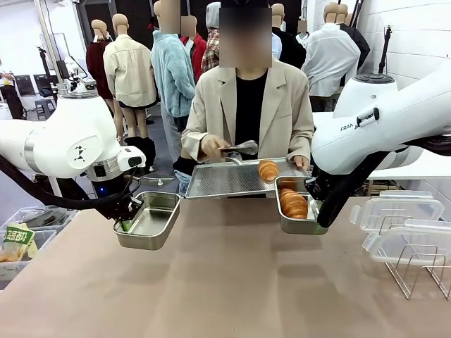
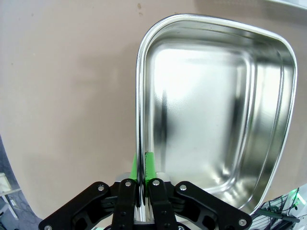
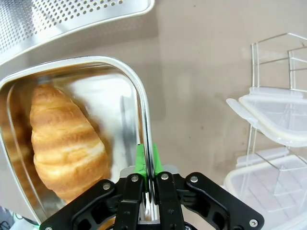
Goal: Place the bread in airtight containers.
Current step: Once an object is inside an Airtight Container , place the container in the center of the table.
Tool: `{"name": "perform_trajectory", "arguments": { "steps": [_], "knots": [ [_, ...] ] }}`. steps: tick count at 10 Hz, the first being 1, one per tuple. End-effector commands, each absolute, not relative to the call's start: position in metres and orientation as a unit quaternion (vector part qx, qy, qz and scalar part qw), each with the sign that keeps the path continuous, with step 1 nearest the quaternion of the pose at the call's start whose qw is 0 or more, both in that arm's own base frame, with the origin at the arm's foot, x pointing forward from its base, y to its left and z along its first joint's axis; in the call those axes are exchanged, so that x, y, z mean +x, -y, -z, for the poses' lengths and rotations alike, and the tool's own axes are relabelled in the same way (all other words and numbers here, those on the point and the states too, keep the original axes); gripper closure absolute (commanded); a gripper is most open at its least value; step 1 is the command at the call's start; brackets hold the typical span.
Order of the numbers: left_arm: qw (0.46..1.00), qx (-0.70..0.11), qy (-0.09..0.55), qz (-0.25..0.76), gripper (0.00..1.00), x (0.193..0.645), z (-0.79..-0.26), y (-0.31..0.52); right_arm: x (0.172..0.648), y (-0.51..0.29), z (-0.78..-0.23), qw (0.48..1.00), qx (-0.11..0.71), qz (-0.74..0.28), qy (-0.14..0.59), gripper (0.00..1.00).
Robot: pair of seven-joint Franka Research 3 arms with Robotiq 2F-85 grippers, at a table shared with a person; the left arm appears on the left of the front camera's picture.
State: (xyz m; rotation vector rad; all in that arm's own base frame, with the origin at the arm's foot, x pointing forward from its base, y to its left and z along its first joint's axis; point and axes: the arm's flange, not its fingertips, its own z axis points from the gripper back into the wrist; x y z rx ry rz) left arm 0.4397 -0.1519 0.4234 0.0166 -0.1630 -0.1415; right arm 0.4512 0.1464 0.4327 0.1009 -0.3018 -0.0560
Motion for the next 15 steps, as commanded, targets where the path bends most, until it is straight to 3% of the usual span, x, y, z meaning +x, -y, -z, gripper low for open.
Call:
{"name": "perform_trajectory", "arguments": {
  "steps": [1,15],
  "knots": [
    [0.994,0.007,0.088,0.07,1.0,0.4407,-0.4271,0.1496,0.4485,-0.1469,-0.4343,0.986,0.053,0.027,0.158,1.0],
    [0.994,0.007,0.088,0.07,1.0,0.4407,-0.4271,0.1496,0.4485,-0.1469,-0.4343,0.986,0.053,0.027,0.158,1.0]
  ]
}}
